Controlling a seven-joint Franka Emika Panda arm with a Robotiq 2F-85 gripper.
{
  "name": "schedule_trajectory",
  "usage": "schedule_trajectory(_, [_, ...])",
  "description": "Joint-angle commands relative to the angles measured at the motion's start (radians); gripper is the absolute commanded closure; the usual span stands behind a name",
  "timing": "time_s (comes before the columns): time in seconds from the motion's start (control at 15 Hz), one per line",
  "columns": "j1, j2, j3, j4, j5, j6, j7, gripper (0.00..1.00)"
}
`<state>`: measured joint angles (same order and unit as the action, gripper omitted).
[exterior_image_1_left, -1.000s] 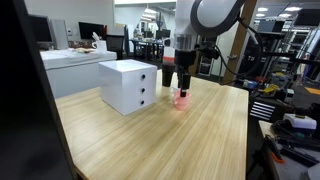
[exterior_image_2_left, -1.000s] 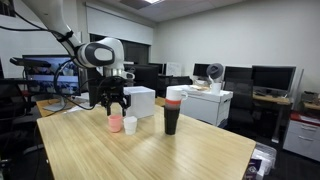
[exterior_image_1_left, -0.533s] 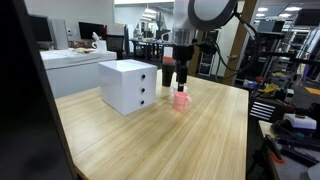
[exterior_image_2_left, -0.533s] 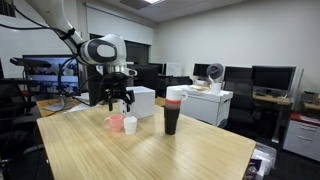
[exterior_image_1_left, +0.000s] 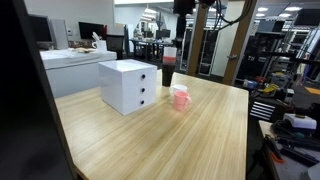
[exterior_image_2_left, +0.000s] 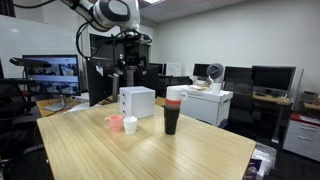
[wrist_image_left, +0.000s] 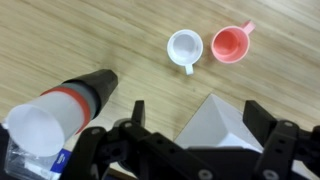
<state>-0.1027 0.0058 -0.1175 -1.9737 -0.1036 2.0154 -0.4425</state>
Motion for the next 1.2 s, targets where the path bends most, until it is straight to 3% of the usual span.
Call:
schedule_trajectory(0.0, [-0.029, 0.049, -0.026, 0.170, 0.047, -0.099, 0.040, 0.00])
schedule_trajectory(0.4, [-0.089, 0.195, -0.073, 0.379, 0.045, -0.147, 0.160, 0.00])
schedule_trajectory(1.13, [-0.151, 0.467, -0.067, 0.653, 0.056, -0.243, 0.291, 0.00])
